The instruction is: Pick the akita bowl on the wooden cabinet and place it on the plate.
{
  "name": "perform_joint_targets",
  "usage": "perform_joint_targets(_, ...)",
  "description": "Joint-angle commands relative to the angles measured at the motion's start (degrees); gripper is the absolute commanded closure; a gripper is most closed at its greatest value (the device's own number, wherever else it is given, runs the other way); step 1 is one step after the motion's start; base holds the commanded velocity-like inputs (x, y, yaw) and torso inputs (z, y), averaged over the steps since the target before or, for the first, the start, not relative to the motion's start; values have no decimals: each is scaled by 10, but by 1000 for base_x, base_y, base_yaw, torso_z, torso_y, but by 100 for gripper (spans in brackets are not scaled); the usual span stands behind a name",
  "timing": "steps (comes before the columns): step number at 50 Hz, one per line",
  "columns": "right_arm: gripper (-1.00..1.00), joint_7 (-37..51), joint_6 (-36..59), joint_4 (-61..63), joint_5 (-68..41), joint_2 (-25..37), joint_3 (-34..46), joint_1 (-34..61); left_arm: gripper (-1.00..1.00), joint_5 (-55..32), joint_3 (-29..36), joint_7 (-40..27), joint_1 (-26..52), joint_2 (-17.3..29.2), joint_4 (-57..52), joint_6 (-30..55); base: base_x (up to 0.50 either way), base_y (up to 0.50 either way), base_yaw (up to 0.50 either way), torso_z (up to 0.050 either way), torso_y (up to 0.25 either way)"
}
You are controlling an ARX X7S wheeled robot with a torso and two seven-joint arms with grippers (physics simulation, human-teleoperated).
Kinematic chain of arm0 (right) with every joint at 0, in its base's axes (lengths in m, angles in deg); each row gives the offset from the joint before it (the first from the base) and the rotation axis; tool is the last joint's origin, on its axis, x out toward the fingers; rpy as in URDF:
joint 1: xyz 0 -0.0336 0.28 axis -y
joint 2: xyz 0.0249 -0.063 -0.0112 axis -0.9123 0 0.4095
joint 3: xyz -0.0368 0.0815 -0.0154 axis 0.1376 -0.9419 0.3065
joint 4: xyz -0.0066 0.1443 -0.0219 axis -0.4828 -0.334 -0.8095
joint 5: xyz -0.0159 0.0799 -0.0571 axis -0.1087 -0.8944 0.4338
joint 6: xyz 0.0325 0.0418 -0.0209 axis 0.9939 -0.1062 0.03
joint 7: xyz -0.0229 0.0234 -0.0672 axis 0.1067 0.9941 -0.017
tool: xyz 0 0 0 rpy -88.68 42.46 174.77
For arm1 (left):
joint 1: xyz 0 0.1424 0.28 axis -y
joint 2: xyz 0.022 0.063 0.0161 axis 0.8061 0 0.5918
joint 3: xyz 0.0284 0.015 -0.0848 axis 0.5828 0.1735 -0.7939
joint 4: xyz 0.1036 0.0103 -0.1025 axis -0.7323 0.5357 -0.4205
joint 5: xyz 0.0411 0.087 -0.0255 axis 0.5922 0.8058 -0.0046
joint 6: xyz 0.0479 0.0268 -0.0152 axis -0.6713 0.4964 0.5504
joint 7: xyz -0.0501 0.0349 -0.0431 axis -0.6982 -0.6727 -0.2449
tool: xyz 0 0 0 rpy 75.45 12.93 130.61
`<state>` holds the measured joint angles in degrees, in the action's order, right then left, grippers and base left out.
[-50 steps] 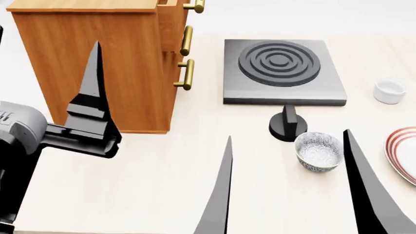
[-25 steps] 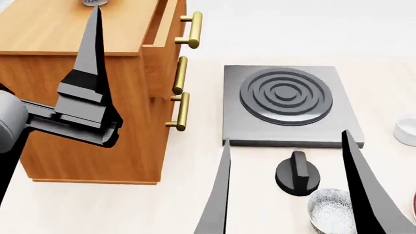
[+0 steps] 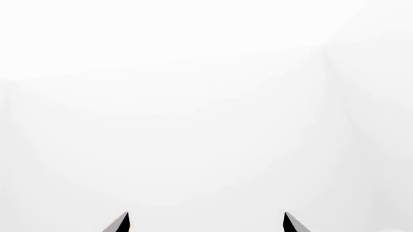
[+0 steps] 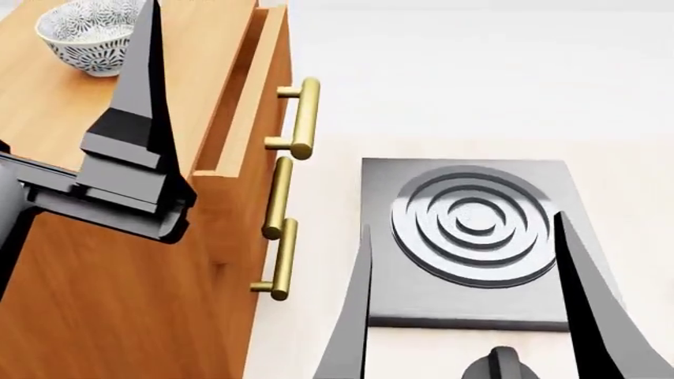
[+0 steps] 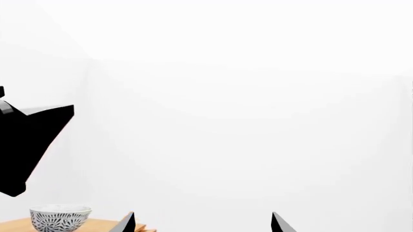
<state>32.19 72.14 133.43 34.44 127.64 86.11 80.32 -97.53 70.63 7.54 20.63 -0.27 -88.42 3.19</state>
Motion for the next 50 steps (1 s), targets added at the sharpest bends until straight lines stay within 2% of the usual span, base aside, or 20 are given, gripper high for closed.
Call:
perform_joint_targets(1, -100, 17, 3, 2, -4, -1, 28, 26, -100, -39, 1, -31, 6, 14, 3, -11, 12, 0, 0, 0, 0)
perform_joint_targets(13, -100, 26, -3, 1, 3, -1, 50, 42, -100, -71, -4, -51, 30, 14, 7, 1, 0, 0, 0, 0, 0)
perform_joint_targets(27, -100, 43, -16, 2, 5, 3, 84, 71, -100, -182, -63, -101, 170, -49, 48, 129, 0, 0, 0, 0, 0)
perform_joint_targets(36, -100, 49, -21, 0, 6, 4, 100, 84, -100, -196, -34, -108, 212, -44, 102, 110, 0, 0, 0, 0, 0)
perform_joint_targets(45, -100, 52, -18, -1, 4, -1, 107, 90, -100, -190, -29, -62, 254, -42, 242, 78, 0, 0, 0, 0, 0)
perform_joint_targets(50, -100, 54, -18, 0, 4, -2, 112, 94, -100, -184, -24, -65, 289, -44, 299, 83, 0, 0, 0, 0, 0)
